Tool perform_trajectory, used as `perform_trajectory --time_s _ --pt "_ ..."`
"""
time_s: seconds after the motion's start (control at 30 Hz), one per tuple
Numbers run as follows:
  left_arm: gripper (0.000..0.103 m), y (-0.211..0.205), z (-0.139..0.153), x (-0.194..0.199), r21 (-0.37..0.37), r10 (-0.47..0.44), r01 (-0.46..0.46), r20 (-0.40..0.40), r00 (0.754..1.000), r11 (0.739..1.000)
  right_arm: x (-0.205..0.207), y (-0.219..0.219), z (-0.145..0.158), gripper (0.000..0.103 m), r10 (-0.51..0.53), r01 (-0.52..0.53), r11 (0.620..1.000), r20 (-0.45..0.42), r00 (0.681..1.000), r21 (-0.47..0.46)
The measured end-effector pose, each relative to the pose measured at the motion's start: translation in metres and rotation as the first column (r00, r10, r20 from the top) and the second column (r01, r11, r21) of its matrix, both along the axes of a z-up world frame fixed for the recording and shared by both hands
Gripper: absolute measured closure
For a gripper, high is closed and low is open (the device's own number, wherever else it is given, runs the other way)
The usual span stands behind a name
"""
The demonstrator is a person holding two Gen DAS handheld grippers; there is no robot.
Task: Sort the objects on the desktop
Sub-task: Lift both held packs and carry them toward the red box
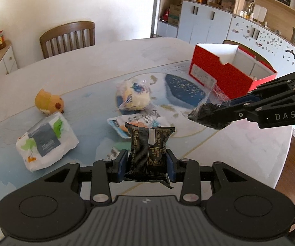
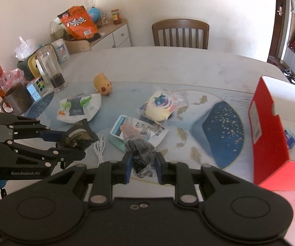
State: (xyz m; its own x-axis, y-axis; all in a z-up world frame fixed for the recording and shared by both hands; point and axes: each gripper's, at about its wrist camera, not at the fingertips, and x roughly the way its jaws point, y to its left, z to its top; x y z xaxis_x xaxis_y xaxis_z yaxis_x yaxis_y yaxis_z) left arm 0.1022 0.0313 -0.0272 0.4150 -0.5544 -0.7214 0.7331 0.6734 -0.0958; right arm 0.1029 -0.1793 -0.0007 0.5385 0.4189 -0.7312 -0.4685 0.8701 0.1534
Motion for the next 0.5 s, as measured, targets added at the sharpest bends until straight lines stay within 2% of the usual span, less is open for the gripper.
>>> perform_trajectory --time_s 0.5 --pt "0.066 -0.038 0.027 -0.018 -0.026 -0.053 0.054 0.047 0.997 0.998 -0.008 -0.051 0.020 0.080 -0.103 0.101 0.994 0.041 0.994 0.044"
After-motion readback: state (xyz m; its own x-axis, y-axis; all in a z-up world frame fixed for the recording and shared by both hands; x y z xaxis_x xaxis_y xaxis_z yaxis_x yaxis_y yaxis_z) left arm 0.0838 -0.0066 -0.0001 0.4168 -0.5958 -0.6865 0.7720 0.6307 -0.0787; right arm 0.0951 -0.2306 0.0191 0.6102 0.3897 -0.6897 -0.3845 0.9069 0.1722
